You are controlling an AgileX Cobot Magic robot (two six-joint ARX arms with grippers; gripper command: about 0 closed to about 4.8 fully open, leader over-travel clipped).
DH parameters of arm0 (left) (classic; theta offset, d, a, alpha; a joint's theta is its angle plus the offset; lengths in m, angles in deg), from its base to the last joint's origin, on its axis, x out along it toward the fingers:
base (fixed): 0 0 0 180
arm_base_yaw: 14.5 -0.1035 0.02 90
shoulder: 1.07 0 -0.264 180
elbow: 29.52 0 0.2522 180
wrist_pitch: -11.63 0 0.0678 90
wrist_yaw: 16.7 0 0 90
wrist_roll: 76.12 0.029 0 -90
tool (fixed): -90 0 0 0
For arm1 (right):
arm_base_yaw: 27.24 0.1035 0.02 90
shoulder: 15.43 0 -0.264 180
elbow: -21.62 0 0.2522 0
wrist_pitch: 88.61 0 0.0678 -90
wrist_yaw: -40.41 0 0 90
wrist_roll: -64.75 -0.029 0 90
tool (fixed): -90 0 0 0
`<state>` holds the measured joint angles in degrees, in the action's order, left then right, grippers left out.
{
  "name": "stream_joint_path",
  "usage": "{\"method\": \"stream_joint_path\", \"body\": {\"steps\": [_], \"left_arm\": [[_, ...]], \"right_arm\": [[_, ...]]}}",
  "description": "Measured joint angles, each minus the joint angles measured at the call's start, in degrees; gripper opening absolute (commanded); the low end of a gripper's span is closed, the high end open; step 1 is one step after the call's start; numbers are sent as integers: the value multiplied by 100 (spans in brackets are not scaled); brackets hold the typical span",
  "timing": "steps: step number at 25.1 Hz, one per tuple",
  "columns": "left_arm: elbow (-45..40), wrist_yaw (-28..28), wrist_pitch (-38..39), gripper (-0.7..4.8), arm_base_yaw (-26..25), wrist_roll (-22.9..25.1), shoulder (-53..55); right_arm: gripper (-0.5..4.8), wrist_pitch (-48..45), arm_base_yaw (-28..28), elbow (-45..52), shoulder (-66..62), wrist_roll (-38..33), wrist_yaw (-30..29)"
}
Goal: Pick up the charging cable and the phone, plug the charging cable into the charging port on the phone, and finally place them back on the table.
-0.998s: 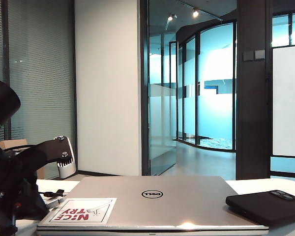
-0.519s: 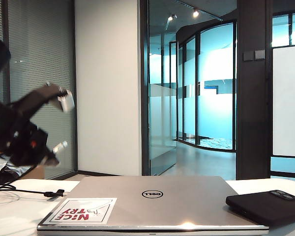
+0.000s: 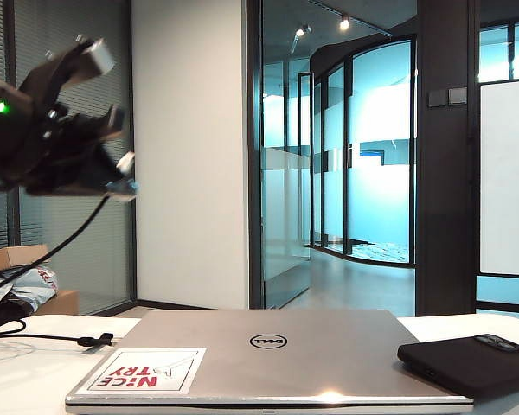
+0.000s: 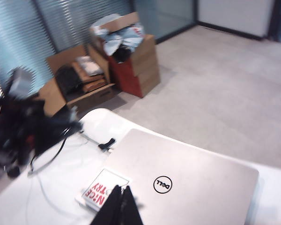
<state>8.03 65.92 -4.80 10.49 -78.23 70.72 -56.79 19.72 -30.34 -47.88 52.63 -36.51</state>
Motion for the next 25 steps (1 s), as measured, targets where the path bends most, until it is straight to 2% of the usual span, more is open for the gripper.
{"method": "stream_joint_path", "body": {"steps": [4, 5, 7, 12, 17, 21, 25], "left_arm": [[-2, 0, 24, -6, 544, -291, -127], [-2, -9, 24, -6, 767, -560, -138], [-2, 4, 42, -6, 1082, -962, -136], [-2, -11, 44, -6, 1528, -1043, -138], [-2, -7, 44, -6, 1794, -1099, -138], [-2, -4, 44, -6, 1838, -1440, -138], [-2, -7, 44, -6, 1840, -1523, -138]], "right_arm": [[-2, 153, -435, 0, -2, -879, 105], [-2, 304, -728, 0, 0, -1215, 101], [-2, 597, -1252, 2, 0, -1445, -37], [-2, 623, -1906, 33, 0, -1843, -601], [-2, 525, -2398, 409, 0, -2009, -1241], [-1, 313, -2800, 839, 0, -2590, -1709], [-1, -61, -3088, 1211, 0, -3119, -2124]]}}
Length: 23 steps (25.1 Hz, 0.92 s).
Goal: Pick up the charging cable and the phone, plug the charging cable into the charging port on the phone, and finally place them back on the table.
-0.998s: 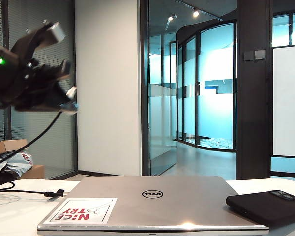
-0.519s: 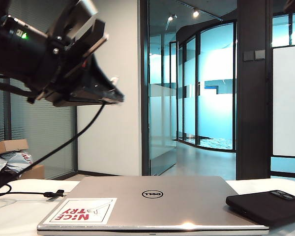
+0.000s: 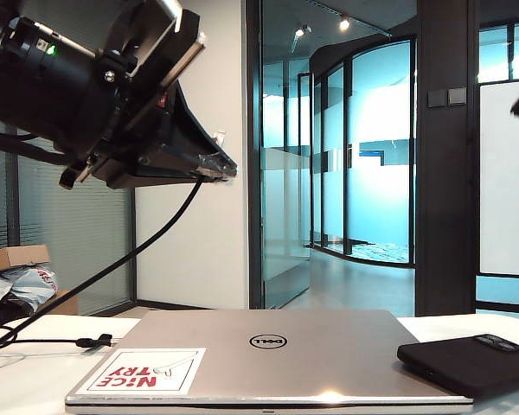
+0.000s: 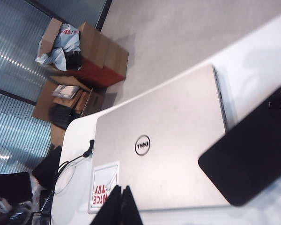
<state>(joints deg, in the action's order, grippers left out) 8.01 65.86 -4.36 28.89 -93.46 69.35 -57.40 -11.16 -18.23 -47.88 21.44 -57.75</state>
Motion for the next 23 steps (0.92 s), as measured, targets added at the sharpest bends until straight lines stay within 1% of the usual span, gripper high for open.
{"method": "stream_joint_path", "body": {"steps": [2, 3, 4, 5, 6, 7, 8, 12, 14, 15, 19, 23], "left_arm": [[0, 0, 0, -6, 0, -13, 0], [0, 0, 0, -6, 0, -13, 0], [0, 0, 0, -6, 0, -15, 0], [0, 0, 0, -6, 0, -15, 0], [0, 0, 0, -6, 0, -13, 0], [0, 0, 0, -6, 0, -13, 0], [0, 0, 0, -6, 0, -13, 0], [-2, 0, 0, -6, 0, -13, 0], [0, 0, 0, -6, 0, -13, 0], [-2, 0, 0, -6, 0, -13, 0], [-2, 0, 0, -6, 0, -9, 0], [0, 2, 4, -6, 0, 118, 0]], "right_arm": [[0, 39, -74, 223, 0, -208, -96], [15, 81, -81, 271, 0, -376, -107], [120, 111, -94, 341, 2, -643, -107], [199, 111, -96, 494, 0, -1078, -96], [289, 114, -96, 595, 0, -1331, -98], [442, 131, -96, 664, 0, -1512, -98], [454, 155, -96, 791, 0, -1829, -103], [448, 142, -98, 944, 0, -2076, -94], [421, 105, -101, 1003, 0, -2081, -85], [417, 92, -114, 1049, 0, -2090, -90], [417, -103, -258, 1342, 0, -2109, -98], [417, -258, -417, 1589, 0, -2118, -98]]}}
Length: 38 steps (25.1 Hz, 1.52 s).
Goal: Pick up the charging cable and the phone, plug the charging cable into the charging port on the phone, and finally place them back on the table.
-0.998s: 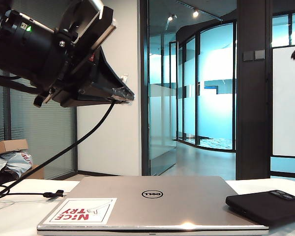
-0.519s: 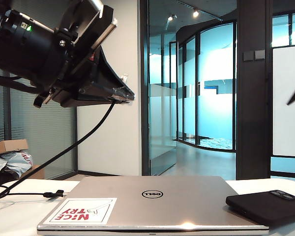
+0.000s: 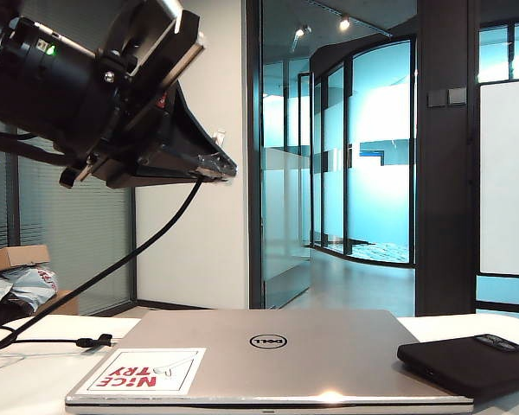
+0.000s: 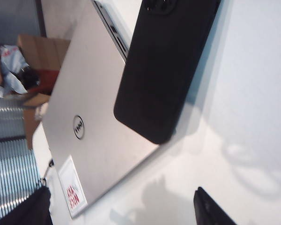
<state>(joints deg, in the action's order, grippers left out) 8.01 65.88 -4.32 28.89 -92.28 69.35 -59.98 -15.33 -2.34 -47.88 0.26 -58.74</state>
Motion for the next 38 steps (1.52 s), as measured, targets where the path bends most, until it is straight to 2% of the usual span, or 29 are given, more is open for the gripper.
{"method": "stream_joint_path", "body": {"steps": [5, 11, 21, 38], "left_arm": [[0, -2, 243, -6, 0, 109, -2], [-2, -2, 382, -6, 0, 111, -2], [-2, -2, 382, -6, 0, 109, -2], [-2, -2, 382, -6, 0, 109, -2]], "right_arm": [[418, -308, -415, 254, 0, 0, -37], [417, -520, -879, 352, 0, -2, -564], [418, -911, -960, 350, -588, 2, -610], [417, -3803, -960, 332, -3587, 0, -894]]}}
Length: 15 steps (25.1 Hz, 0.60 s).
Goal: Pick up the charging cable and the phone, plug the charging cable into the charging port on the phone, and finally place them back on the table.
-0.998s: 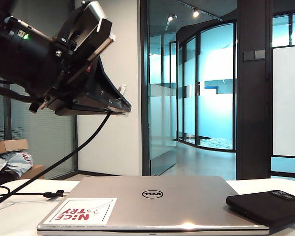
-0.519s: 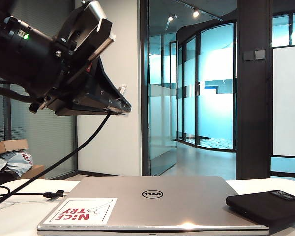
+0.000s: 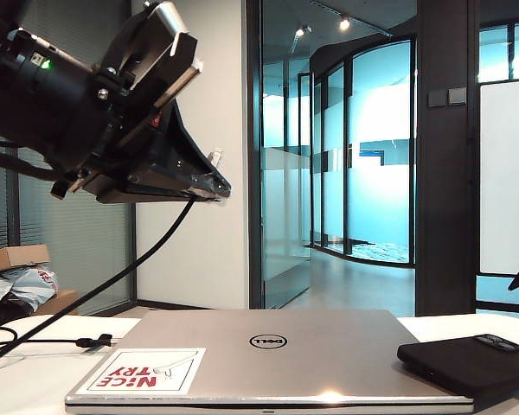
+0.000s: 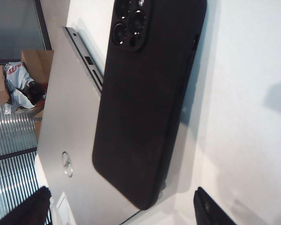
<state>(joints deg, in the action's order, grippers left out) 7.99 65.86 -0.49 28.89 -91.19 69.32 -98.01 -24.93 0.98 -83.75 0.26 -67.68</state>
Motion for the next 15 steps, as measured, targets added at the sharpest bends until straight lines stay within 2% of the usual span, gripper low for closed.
{"method": "stream_joint_path", "body": {"steps": [9, 15], "left_arm": [[0, 0, -2, -6, 0, 0, 0], [0, 0, -2, -6, 0, 0, 0]], "right_arm": [[417, -1281, 0, -52, -1333, -133, -9], [417, -1685, -2, -544, -2146, -153, -284]]}}
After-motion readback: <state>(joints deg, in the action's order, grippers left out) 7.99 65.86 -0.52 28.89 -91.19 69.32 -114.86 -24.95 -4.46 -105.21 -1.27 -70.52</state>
